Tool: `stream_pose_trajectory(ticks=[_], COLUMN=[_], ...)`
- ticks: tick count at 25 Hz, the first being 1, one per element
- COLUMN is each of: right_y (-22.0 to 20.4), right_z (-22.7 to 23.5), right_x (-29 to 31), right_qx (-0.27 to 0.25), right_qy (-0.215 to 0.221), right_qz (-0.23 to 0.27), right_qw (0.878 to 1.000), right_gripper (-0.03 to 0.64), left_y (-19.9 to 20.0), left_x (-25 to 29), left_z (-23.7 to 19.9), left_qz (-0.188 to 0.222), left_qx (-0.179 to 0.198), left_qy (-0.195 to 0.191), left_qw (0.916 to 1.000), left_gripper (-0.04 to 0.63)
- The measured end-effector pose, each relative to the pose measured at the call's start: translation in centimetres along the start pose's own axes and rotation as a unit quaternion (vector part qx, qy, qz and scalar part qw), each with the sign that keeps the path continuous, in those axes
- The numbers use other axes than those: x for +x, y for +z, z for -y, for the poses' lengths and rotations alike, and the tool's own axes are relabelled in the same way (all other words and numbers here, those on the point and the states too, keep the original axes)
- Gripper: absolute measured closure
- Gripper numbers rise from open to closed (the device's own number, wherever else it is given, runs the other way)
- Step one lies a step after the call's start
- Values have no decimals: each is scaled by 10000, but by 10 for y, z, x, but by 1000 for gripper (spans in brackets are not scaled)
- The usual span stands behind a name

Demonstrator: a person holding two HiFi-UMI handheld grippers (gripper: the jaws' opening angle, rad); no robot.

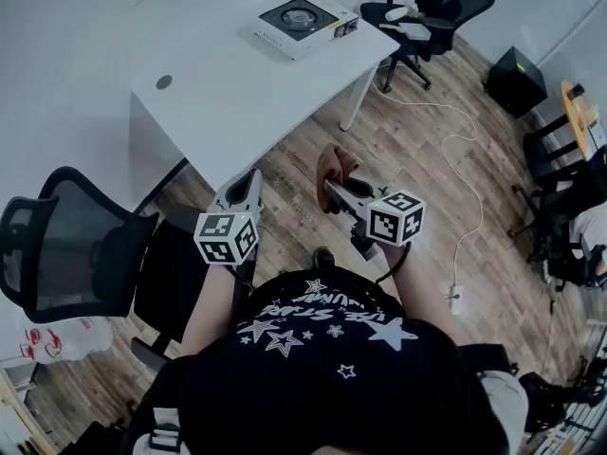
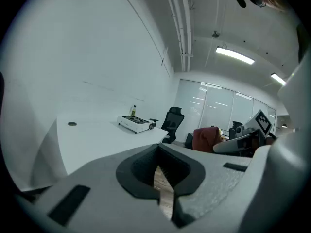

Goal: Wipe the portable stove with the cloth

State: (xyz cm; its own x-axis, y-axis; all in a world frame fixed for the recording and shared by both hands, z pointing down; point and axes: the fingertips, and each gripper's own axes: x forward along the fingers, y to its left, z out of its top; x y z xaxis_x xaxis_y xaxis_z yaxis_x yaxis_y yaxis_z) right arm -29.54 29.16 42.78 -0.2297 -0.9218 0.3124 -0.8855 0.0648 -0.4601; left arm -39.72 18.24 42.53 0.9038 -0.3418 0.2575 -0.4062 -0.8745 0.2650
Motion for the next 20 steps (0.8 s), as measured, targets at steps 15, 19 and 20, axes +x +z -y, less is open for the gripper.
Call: stream_pose_trajectory(ticks=[15, 19, 20], right_y=[-37, -47, -47], right_z=[-20, -20, -18], right_x=[0, 2, 2], right_qx=[103, 58, 28], right_qy=[-277, -342, -380], right_qz=[-155, -227, -234], right_qw=[9994, 9991, 9990], right_gripper=[557, 557, 557], left_y=[-30, -41, -44], left_x=[-33, -39, -40], left_z=[-17, -19, -20], left_qz=[-280, -335, -360], left_qx=[-230, -329, -345], left_qy=[-57, -126, -153], left_qw=[9993, 9988, 9986], left_gripper=[591, 591, 591])
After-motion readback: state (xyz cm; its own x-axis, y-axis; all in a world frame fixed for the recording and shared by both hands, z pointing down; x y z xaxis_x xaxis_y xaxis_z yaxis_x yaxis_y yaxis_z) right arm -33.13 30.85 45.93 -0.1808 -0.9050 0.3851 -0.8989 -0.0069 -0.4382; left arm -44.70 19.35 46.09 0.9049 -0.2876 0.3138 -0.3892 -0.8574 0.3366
